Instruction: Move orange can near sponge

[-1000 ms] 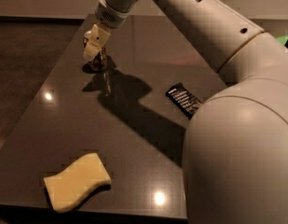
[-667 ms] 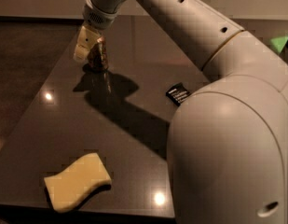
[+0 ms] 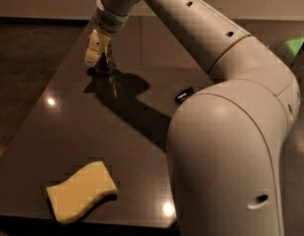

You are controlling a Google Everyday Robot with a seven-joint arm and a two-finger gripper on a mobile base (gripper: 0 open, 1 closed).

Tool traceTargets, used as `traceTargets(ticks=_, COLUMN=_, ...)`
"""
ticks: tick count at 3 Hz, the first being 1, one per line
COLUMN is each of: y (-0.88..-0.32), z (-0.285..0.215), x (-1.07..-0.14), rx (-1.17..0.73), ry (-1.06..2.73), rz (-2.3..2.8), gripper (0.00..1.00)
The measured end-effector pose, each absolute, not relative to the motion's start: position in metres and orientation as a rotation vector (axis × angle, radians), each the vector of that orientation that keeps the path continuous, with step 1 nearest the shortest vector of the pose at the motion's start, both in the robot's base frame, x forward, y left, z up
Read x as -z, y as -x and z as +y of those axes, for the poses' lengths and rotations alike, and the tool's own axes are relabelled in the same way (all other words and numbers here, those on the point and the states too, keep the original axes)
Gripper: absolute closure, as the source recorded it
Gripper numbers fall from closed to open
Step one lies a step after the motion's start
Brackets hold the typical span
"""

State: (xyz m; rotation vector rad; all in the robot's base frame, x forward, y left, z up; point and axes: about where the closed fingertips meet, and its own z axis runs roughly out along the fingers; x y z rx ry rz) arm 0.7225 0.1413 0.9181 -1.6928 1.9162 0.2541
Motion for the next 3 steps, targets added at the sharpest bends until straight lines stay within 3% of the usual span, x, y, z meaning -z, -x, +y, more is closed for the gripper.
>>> traceTargets(ticks=1, y=-0.7244, z=0.1375, x=-0.9123, rx=-0.254, ry=1.706, rz=1.924, gripper=0.00)
traceTargets(ticks=2, y=-0.7234, z=0.1349, x=-0.9122, rx=-0.261, ry=1.712, rz=1.926, gripper=0.16)
traceTargets(ticks=3, y=-0.7204, z=0.1310, x=-0.9160, rx=-0.271, ry=1.715, rz=1.919, gripper=0.41)
